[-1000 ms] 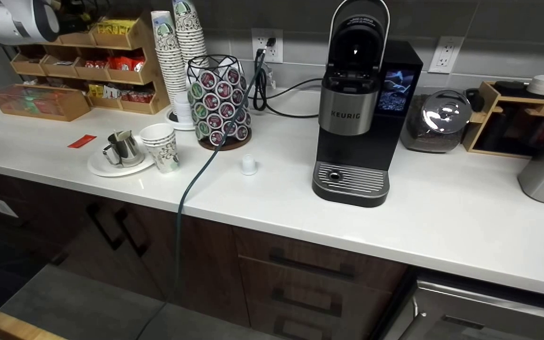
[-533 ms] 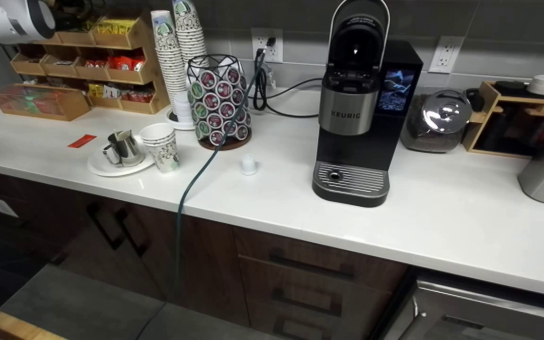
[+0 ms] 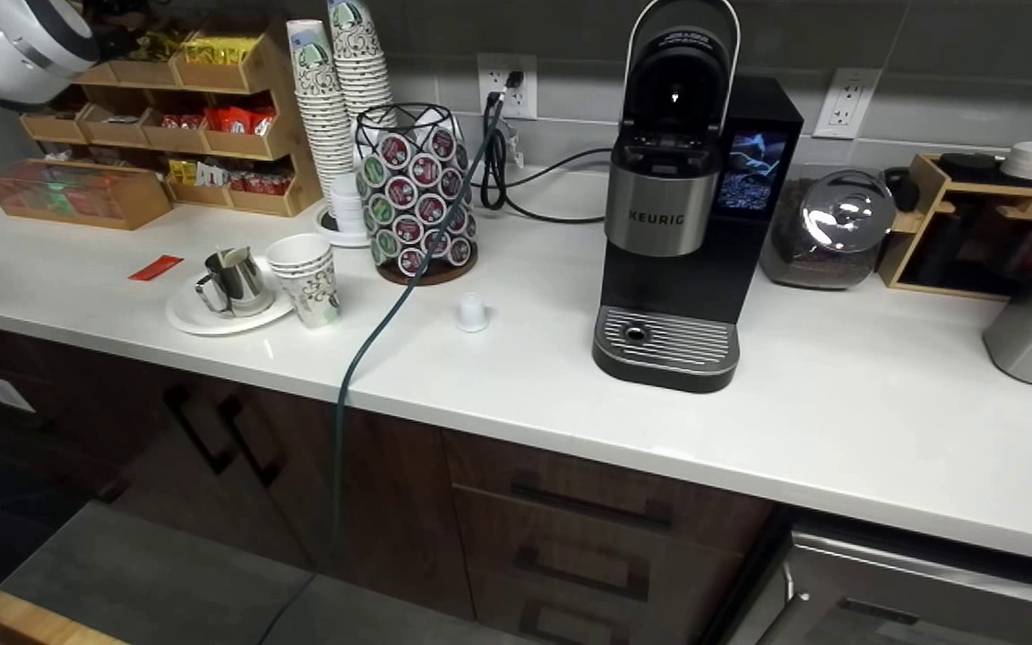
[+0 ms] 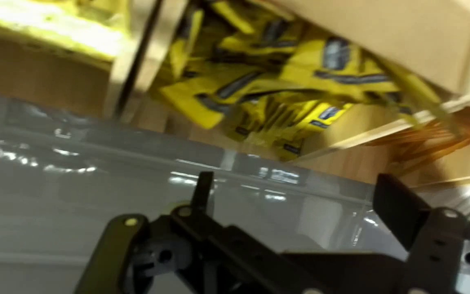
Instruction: Put the yellow sachet on the rack
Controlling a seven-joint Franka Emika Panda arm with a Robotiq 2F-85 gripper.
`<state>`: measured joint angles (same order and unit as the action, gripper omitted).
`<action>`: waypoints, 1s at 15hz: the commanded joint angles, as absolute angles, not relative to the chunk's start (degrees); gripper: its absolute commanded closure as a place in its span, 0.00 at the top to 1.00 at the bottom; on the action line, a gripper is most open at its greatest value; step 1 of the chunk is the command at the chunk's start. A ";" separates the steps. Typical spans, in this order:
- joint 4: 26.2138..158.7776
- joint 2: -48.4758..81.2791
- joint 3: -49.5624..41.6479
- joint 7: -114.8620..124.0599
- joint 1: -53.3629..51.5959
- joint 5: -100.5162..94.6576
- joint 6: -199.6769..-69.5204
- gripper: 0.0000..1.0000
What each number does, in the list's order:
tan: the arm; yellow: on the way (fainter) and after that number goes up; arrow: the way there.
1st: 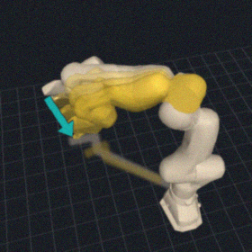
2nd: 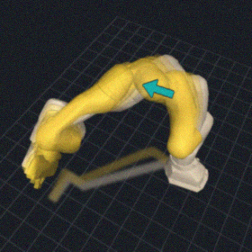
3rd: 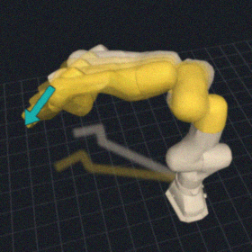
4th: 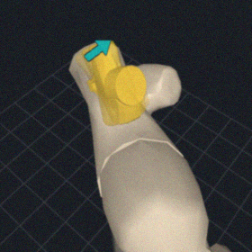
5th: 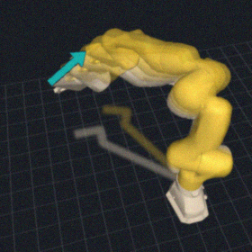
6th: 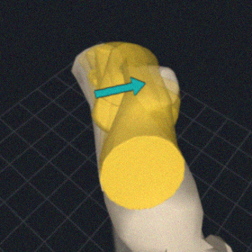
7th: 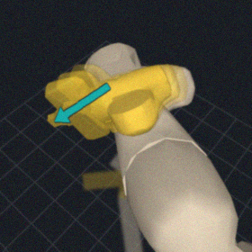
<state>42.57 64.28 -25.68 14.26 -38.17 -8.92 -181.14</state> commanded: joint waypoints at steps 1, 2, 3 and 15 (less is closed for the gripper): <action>40.38 65.27 -41.42 29.73 -40.90 -13.29 -179.22 1.00; 42.95 64.44 -45.78 33.74 -43.11 -13.98 -178.85 1.00; 48.07 63.27 -50.31 35.13 -46.79 -11.95 -179.95 1.00; 54.77 62.40 -55.12 36.84 -52.04 -12.85 -177.90 1.00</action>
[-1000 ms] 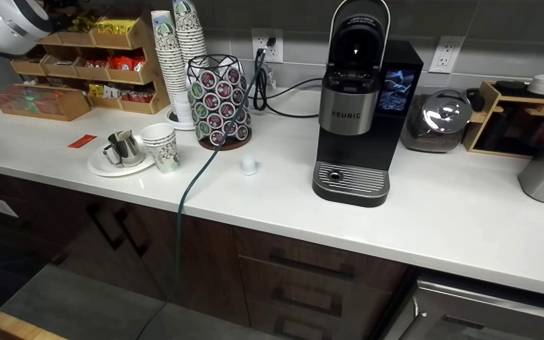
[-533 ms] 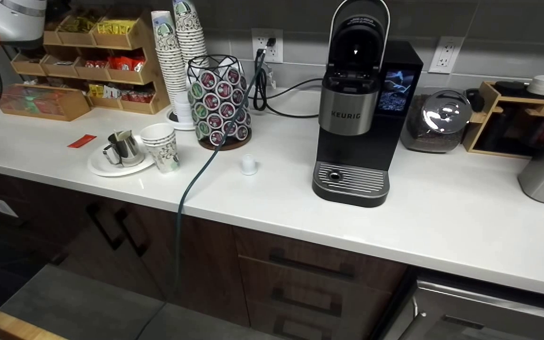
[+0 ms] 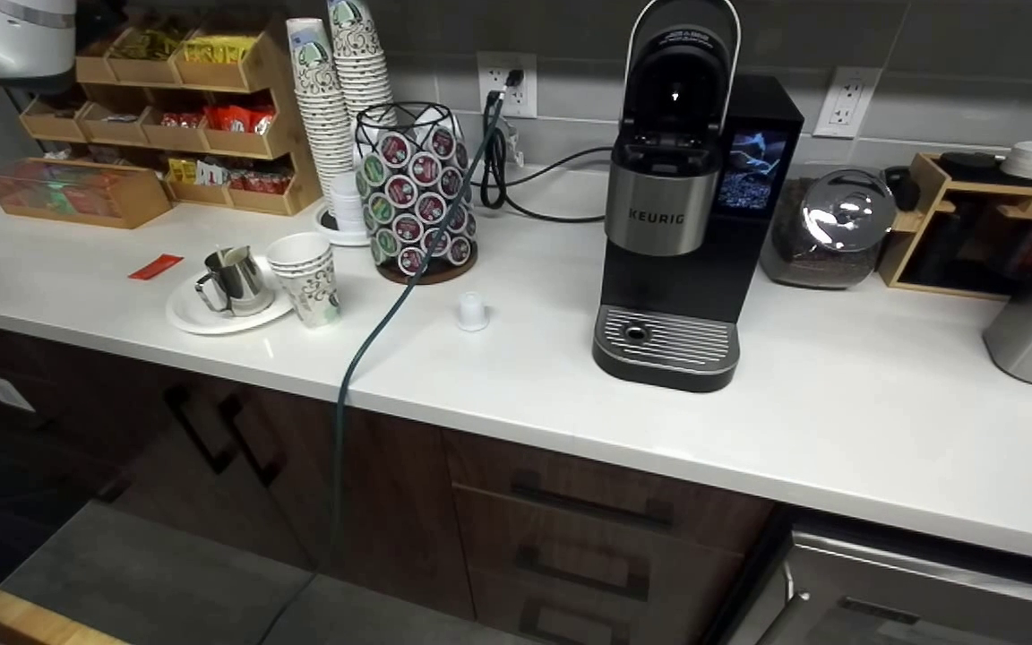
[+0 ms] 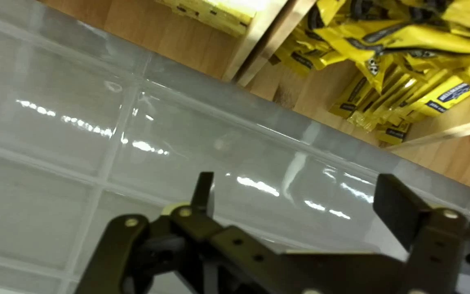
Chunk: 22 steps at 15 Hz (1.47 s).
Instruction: Put the yellow sachet on the rack
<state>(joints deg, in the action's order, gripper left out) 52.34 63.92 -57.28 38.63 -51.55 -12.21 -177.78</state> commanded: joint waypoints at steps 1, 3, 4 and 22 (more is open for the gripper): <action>59.46 59.81 -52.35 34.44 -53.11 -13.85 -179.49 1.00; 66.53 55.09 -44.53 32.62 -52.80 -13.51 -186.51 1.00; 69.05 53.46 -42.07 33.05 -52.41 -13.98 -189.67 1.00; 106.26 43.46 -59.85 23.09 -73.35 -0.99 -206.81 1.00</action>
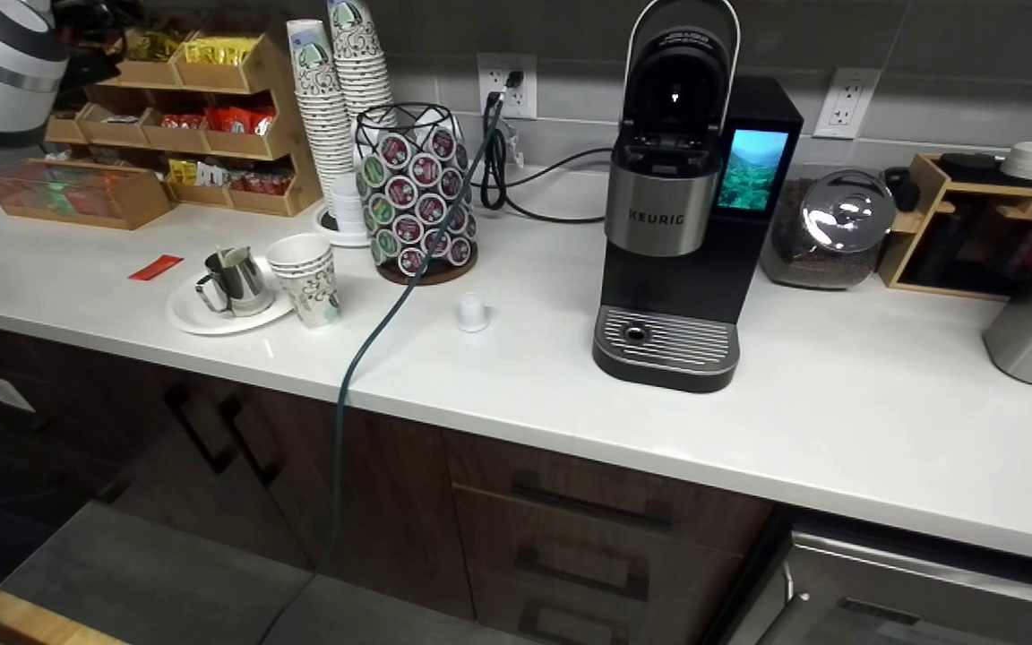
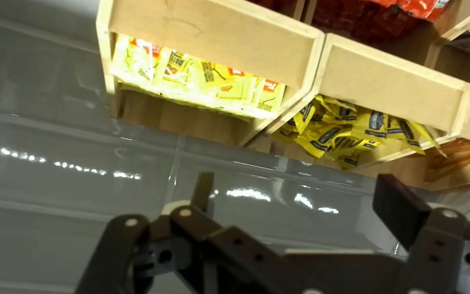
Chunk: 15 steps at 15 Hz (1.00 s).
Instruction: Put the yellow sachet on the rack
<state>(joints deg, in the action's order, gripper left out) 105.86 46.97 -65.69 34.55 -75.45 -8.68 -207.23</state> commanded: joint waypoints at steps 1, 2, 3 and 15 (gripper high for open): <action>106.64 43.45 -60.09 23.09 -73.69 -0.82 -206.82 1.00; 106.78 43.41 -60.08 23.09 -73.73 -0.79 -206.83 1.00; 106.85 43.14 -60.22 23.09 -74.10 -3.48 -205.40 1.00; 145.03 22.39 -74.13 15.19 -97.52 -9.57 -214.79 1.00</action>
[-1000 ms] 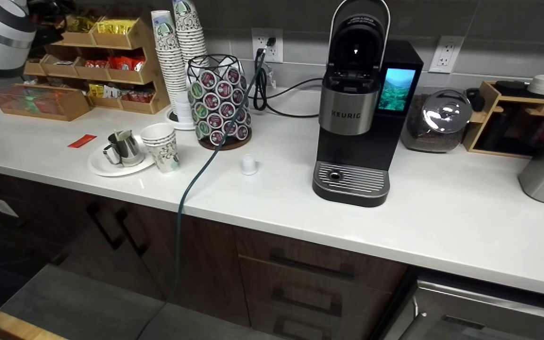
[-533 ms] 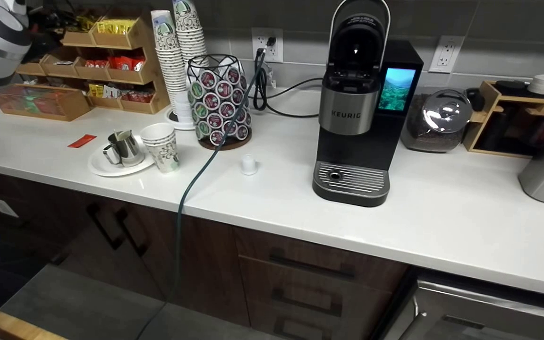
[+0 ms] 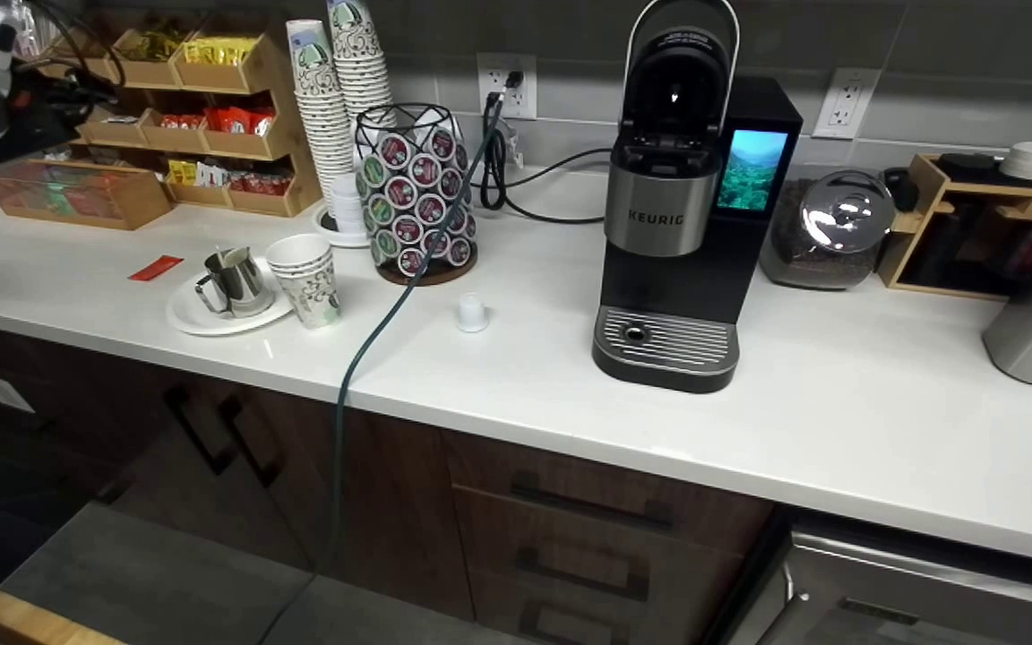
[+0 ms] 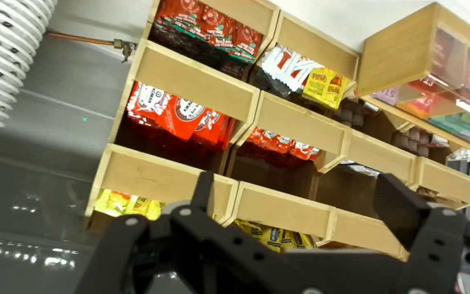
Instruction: Put the yellow sachet on the rack
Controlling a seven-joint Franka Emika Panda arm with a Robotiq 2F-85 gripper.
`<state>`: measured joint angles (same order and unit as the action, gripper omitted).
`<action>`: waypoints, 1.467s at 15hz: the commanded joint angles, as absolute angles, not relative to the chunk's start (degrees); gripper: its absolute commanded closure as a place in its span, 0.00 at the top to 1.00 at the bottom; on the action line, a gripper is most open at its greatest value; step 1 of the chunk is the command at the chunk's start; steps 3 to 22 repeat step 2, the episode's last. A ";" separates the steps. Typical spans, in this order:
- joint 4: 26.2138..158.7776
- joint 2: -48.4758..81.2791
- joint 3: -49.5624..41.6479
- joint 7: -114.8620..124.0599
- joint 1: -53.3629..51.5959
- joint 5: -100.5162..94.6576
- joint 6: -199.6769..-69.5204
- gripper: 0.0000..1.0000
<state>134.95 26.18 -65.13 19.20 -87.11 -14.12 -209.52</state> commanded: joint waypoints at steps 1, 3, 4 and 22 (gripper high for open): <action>138.72 20.88 -61.38 7.22 -86.52 -3.93 -210.98 1.00; 140.40 20.26 -62.07 5.39 -87.70 -1.76 -212.16 1.00; 140.40 20.26 -62.07 5.39 -87.70 -1.76 -212.16 1.00; 140.40 20.26 -62.07 5.39 -87.70 -1.76 -212.16 1.00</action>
